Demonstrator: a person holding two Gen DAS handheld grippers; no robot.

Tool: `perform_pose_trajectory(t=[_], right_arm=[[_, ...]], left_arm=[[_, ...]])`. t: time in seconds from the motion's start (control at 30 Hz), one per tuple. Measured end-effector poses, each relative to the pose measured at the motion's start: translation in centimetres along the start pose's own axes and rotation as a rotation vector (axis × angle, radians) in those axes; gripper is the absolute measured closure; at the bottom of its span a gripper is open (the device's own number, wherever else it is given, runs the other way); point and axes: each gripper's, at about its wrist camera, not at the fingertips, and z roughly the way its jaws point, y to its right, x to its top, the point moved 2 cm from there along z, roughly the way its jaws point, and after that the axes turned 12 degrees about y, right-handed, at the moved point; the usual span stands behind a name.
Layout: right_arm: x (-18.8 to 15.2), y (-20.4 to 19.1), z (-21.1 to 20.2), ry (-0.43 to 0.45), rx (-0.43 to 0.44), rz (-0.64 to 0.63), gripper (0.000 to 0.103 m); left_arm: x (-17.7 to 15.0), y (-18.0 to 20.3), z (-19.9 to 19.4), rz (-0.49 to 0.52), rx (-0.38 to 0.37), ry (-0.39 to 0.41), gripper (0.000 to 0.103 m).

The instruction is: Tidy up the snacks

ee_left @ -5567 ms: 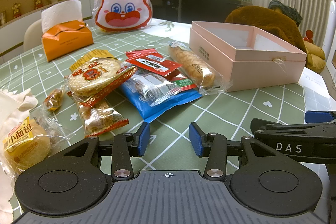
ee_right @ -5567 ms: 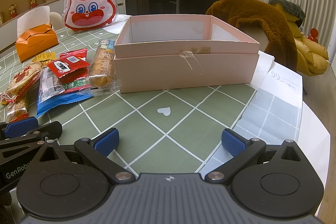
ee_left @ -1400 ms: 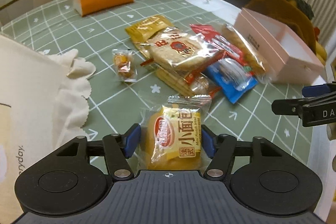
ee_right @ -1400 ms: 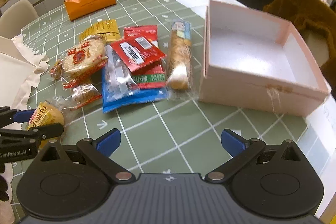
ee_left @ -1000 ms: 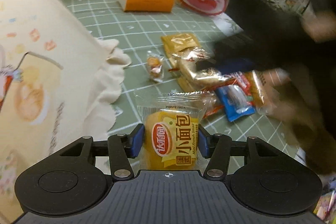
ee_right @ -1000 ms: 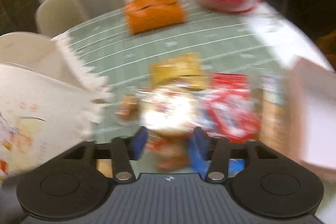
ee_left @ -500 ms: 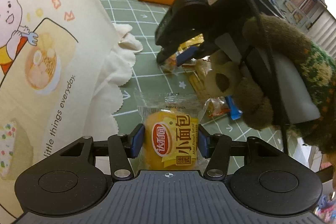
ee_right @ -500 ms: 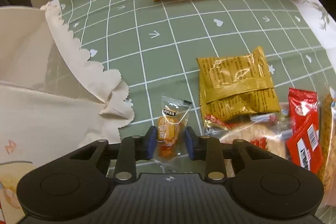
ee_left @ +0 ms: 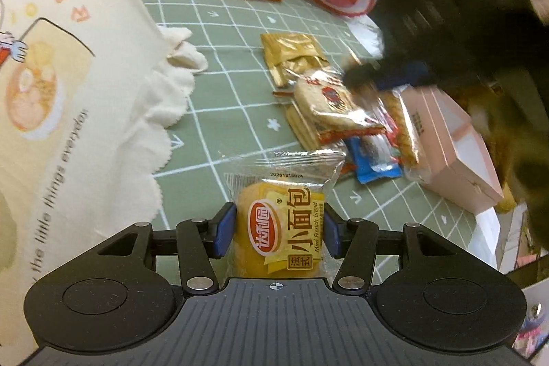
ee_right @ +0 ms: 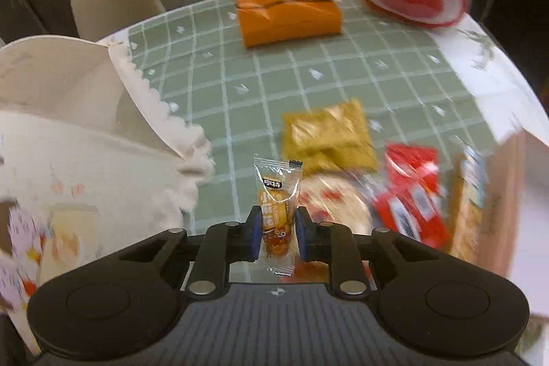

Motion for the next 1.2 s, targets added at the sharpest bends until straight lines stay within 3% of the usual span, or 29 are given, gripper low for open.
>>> perform_pose_trajectory(t=[0.17,0.43,0.7,0.77,0.9,1.03,1.2], right_arm=[[-4.8,3.1,-2.6,0.007,-0.057,0.042,0.083],[-12.1,8.3,-3.8,-0.036,-0.114,0.243,0.083],[-16.0,8.5,-4.6,0.001,-0.147,0.305,0.082],[-16.3,8.3,-5.1,0.017,-0.153,0.302,0.077],[-16.6,8.2,-6.1,0.06,-0.181,0.271,0.048],[-16.8,8.1,-6.3,0.074,-0.187,0.236,0.044],[-17.2,8.8,-5.6,0.085,-0.158,0.289,0.044]], left_arm=[[-0.5,0.7,0.7,0.005,-0.005,-0.016,0.046],[-1.2,2.1,1.3,0.013,-0.016,-0.033,0.046],[-1.6,2.9,1.4,0.025,-0.035,-0.04,0.046],[-1.5,2.8,1.4,0.022,-0.037,-0.037,0.046],[-1.3,2.7,1.4,0.01,-0.038,-0.029,0.046],[-1.3,2.8,1.4,0.013,-0.038,-0.033,0.046],[-1.5,4.0,1.6,0.072,-0.045,-0.051,0.046]])
